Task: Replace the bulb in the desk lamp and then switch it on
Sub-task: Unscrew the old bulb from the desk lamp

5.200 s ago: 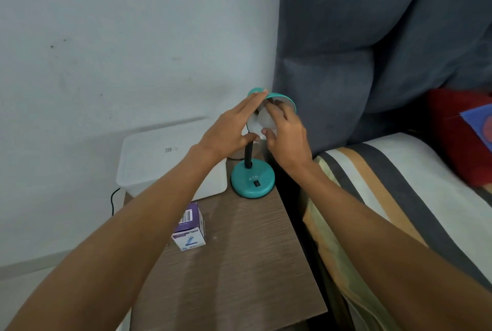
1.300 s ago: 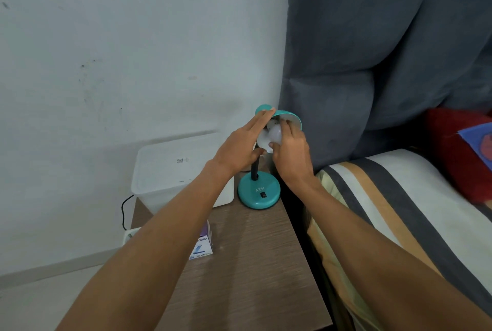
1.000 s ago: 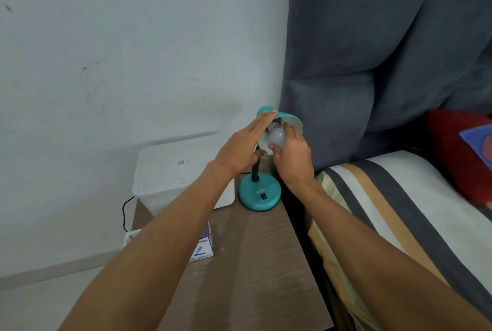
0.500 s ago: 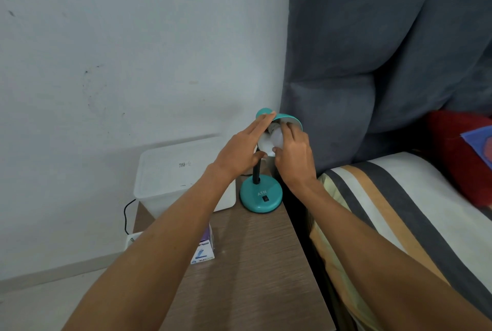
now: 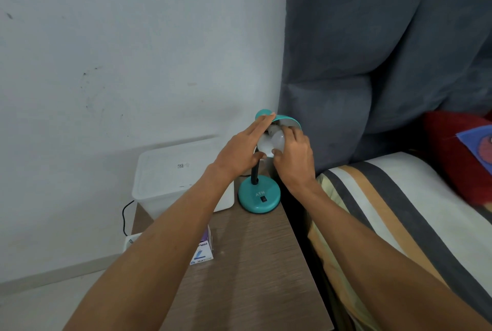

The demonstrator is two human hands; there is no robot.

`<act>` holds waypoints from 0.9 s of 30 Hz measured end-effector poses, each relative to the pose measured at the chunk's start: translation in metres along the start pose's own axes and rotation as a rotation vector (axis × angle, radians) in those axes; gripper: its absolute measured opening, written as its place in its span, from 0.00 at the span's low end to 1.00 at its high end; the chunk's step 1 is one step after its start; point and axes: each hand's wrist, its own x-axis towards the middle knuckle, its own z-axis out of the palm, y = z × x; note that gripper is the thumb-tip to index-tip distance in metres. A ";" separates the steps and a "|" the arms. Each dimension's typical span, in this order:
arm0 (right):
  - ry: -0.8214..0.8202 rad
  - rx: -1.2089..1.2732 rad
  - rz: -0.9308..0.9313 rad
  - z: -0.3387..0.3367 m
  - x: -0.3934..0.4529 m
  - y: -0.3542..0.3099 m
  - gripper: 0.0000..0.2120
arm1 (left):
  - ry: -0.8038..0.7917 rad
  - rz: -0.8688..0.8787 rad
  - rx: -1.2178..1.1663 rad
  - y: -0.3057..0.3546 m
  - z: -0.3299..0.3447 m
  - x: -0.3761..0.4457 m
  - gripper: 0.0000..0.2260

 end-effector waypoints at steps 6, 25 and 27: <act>-0.015 0.038 0.018 -0.018 -0.008 -0.004 0.29 | -0.027 -0.022 0.072 0.006 -0.010 -0.001 0.49; -0.139 0.081 -0.012 -0.028 -0.110 -0.048 0.27 | 0.057 -0.453 -0.081 0.007 -0.018 -0.172 0.46; -0.183 0.087 0.006 -0.017 -0.122 -0.051 0.28 | 0.074 -0.499 -0.124 -0.002 -0.010 -0.191 0.46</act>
